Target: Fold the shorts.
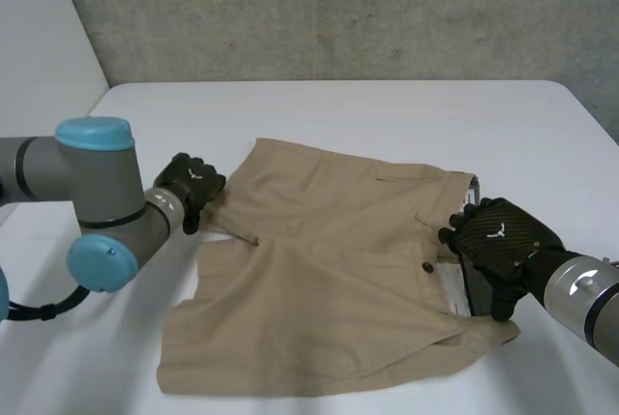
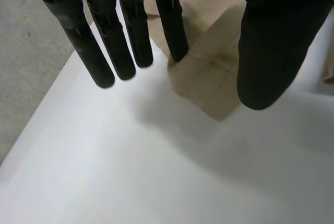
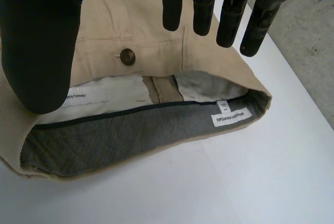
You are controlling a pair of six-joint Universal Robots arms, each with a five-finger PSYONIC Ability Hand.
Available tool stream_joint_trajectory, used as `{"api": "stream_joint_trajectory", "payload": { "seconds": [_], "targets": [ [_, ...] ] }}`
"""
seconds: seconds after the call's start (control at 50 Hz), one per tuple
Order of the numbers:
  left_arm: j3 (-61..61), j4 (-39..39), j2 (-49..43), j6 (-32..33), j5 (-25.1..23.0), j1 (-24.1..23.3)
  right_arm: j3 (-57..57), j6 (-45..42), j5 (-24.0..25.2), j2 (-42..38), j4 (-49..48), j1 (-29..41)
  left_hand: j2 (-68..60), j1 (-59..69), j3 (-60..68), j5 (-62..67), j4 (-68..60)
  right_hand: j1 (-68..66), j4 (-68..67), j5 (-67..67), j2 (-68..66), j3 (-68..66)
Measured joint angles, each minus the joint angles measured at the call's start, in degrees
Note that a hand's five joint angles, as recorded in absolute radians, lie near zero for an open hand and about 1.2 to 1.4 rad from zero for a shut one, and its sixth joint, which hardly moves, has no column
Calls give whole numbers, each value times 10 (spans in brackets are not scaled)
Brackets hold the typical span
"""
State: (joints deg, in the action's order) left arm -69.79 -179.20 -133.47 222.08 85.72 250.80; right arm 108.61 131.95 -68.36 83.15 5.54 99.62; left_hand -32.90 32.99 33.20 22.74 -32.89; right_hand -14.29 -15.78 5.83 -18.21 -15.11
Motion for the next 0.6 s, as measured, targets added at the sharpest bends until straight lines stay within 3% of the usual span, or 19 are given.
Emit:
{"api": "stream_joint_trajectory", "payload": {
  "seconds": [0.16,0.36,0.56,0.6],
  "targets": [
    [-16,0,42,-6,-1,-9,-1,2,0,1,2,0,39,-37,-40,-42,42,0,0,0,0,0],
    [-90,2,157,-91,-4,-14,-13,16,6,12,62,-1,60,-52,-60,-64,64,0,-1,1,0,-1],
    [-252,2,271,-168,-9,-13,-11,69,67,10,116,0,60,-52,-60,-64,64,-44,-60,55,-2,-68],
    [-293,2,295,-175,-14,-14,-9,76,74,4,114,-1,60,-52,-60,-64,64,-71,-91,82,-52,-98]
  ]
}}
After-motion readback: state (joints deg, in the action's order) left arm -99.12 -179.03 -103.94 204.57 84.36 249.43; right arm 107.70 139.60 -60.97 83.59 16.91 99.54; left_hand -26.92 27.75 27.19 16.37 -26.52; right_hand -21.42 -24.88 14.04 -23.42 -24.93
